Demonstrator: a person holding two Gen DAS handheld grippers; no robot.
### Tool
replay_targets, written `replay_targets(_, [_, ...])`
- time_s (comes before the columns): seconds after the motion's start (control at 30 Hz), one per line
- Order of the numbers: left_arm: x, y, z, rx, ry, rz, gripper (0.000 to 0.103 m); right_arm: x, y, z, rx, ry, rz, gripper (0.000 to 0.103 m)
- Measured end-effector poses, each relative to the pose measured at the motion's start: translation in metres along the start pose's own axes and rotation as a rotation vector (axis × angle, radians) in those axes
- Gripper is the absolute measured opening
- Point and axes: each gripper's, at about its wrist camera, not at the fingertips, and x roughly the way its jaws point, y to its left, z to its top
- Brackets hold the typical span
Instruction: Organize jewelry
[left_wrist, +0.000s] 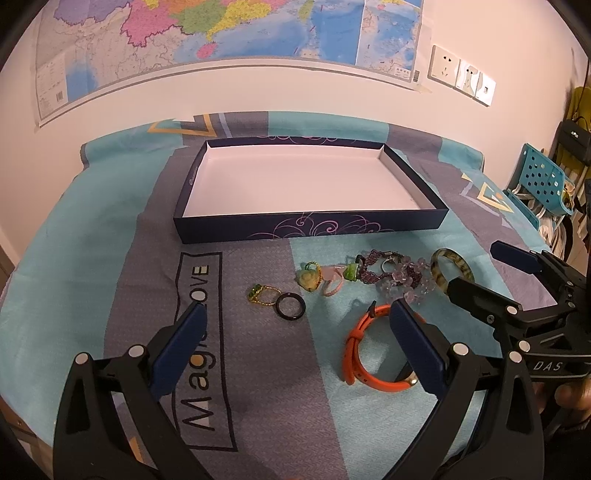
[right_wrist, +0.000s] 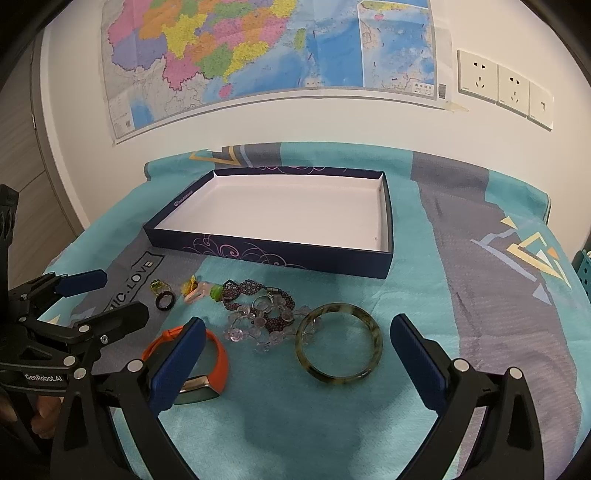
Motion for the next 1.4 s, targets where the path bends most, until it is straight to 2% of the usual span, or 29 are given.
replay_targets(1.4, [0.0048, -0.0024, -0.0036, 0.006, 0.006, -0.007, 0.097, 0.0036, -0.0007, -0.0006, 0.007, 0.012, 0.006, 0.097])
